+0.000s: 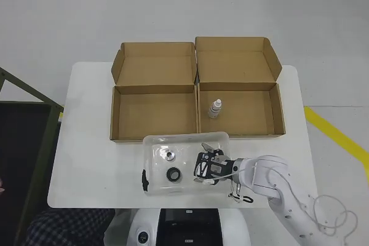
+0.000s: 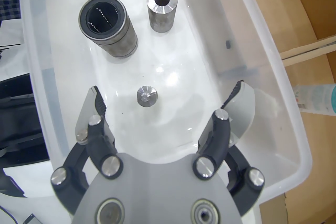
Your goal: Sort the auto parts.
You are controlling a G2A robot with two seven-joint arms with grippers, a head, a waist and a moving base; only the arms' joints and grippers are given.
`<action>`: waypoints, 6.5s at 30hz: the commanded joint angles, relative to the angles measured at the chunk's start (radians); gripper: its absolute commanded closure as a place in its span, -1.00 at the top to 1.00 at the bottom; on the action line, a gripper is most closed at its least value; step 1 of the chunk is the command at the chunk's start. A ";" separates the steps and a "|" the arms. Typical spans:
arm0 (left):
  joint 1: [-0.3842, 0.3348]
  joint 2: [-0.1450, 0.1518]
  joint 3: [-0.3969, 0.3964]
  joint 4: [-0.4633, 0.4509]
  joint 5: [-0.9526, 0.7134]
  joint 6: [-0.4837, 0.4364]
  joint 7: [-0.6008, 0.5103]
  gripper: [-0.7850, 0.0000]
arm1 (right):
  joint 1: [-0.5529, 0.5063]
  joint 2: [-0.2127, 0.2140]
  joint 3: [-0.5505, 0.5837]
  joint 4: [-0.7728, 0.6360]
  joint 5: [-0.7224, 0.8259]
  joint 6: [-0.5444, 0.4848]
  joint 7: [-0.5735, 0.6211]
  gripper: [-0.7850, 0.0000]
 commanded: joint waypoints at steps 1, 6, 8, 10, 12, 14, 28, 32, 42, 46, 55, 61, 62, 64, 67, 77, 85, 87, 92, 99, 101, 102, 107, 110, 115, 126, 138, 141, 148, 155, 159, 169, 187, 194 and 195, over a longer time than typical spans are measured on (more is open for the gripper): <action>0.000 0.000 0.000 0.000 0.000 0.000 0.000 1.00 | 0.009 -0.001 -0.006 0.015 0.003 0.010 -0.005 0.80; 0.000 0.000 0.000 0.000 0.000 0.000 0.000 1.00 | 0.030 -0.004 -0.024 0.053 0.011 0.018 -0.011 0.61; 0.000 0.000 0.000 0.000 0.000 0.000 0.000 1.00 | 0.038 -0.005 -0.029 0.064 0.011 0.022 -0.007 0.58; 0.000 0.000 0.000 0.000 0.000 0.000 0.000 1.00 | 0.046 -0.006 -0.036 0.075 0.013 0.022 -0.002 0.55; 0.000 0.000 0.000 0.000 0.000 0.000 0.000 1.00 | 0.055 -0.007 -0.045 0.086 0.015 0.020 0.008 0.54; 0.000 0.000 0.000 0.000 0.000 0.000 0.000 1.00 | 0.064 -0.009 -0.057 0.097 0.018 0.018 0.016 0.49; 0.000 0.000 0.000 0.000 0.000 0.000 0.000 1.00 | 0.091 -0.009 -0.079 0.123 0.023 0.022 0.035 -0.68; 0.000 0.000 0.000 0.000 0.000 0.000 0.000 1.00 | 0.084 -0.006 -0.077 0.098 0.023 0.020 0.034 -0.84; 0.000 0.000 0.000 0.000 0.000 0.000 0.000 1.00 | 0.072 0.000 -0.067 0.035 0.036 0.015 0.005 -1.00; 0.000 0.000 0.000 0.000 0.000 0.000 0.000 1.00 | 0.067 0.003 -0.052 0.016 0.053 0.018 -0.033 -1.00; 0.000 0.000 0.000 0.000 0.000 0.000 0.000 1.00 | 0.030 0.013 0.031 -0.029 0.165 -0.009 -0.221 -1.00; 0.000 0.000 0.000 0.000 0.000 0.000 0.000 1.00 | 0.017 0.023 0.105 -0.024 0.280 -0.062 -0.306 -1.00; 0.000 0.000 0.000 0.000 0.000 0.000 0.000 1.00 | 0.015 0.025 0.118 -0.025 0.294 -0.062 -0.315 -1.00; 0.000 0.000 0.000 0.000 0.000 0.000 0.000 1.00 | 0.011 0.027 0.141 -0.028 0.331 -0.061 -0.343 -1.00; 0.000 0.000 0.000 0.000 0.000 0.000 0.000 1.00 | 0.006 0.029 0.180 -0.032 0.389 -0.056 -0.404 -1.00; 0.000 0.000 0.000 0.000 0.000 0.000 0.000 1.00 | -0.055 0.026 0.270 -0.061 0.460 -0.021 -0.649 -1.00; 0.000 0.000 0.000 0.000 0.000 0.000 0.000 1.00 | -0.066 0.022 0.288 -0.051 0.502 -0.032 -0.718 -1.00; 0.000 0.000 0.000 0.000 0.000 0.000 0.000 1.00 | -0.068 0.022 0.292 -0.052 0.512 -0.039 -0.726 -1.00; 0.000 0.000 0.000 0.000 0.000 0.000 0.000 1.00 | -0.071 0.020 0.299 -0.059 0.517 -0.052 -0.749 -1.00; 0.000 0.000 0.000 0.000 0.000 0.000 0.000 1.00 | -0.070 0.018 0.299 -0.057 0.512 -0.062 -0.754 -1.00; 0.000 0.000 0.000 0.000 0.000 0.000 0.000 1.00 | -0.069 0.017 0.298 -0.057 0.508 -0.062 -0.747 -1.00; 0.000 0.000 0.000 0.000 0.000 0.000 0.000 1.00 | -0.067 0.017 0.299 -0.057 0.504 -0.061 -0.741 -1.00; 0.000 0.000 0.000 0.000 0.000 0.000 0.000 1.00 | -0.064 0.017 0.301 -0.065 0.467 -0.049 -0.716 -1.00; 0.000 0.000 0.000 0.000 0.000 0.000 0.000 1.00 | -0.067 0.017 0.304 -0.074 0.419 -0.033 -0.701 -1.00; 0.000 0.000 0.000 0.000 0.000 0.000 0.000 1.00 | -0.078 0.018 0.303 -0.085 0.339 0.010 -0.663 -1.00; 0.000 0.000 0.000 0.000 0.000 0.000 0.000 1.00 | -0.093 0.021 0.316 -0.068 0.213 0.072 -0.608 -1.00; 0.000 0.000 0.000 0.000 0.000 0.000 0.000 1.00 | -0.065 0.022 0.318 0.004 0.223 0.150 -0.472 -1.00; 0.000 0.000 0.000 0.000 0.000 0.000 0.000 1.00 | -0.042 0.022 0.319 0.030 0.225 0.166 -0.430 -1.00; 0.000 0.000 0.000 0.000 0.000 0.000 0.000 1.00 | 0.007 0.022 0.310 0.068 0.195 0.210 -0.345 -1.00; 0.000 0.000 0.000 0.000 0.000 0.000 0.000 1.00 | 0.044 0.021 0.293 0.108 0.160 0.247 -0.289 -1.00; 0.000 0.000 0.000 0.000 0.000 0.000 0.000 1.00 | 0.076 0.018 0.279 0.165 0.174 0.247 -0.272 -1.00; 0.000 0.000 0.000 0.000 0.000 0.000 0.000 1.00 | 0.163 0.012 0.246 0.271 0.188 0.246 -0.235 -1.00; 0.000 0.000 0.000 0.000 0.000 0.000 0.000 1.00 | 0.267 -0.011 0.139 0.431 0.158 0.284 -0.214 -1.00; 0.000 0.000 0.000 0.000 0.000 0.000 0.000 1.00 | 0.299 -0.020 0.102 0.464 0.144 0.311 -0.186 -1.00; 0.000 0.000 0.000 0.000 0.000 0.000 0.000 1.00 | 0.302 -0.021 0.098 0.469 0.142 0.313 -0.186 -1.00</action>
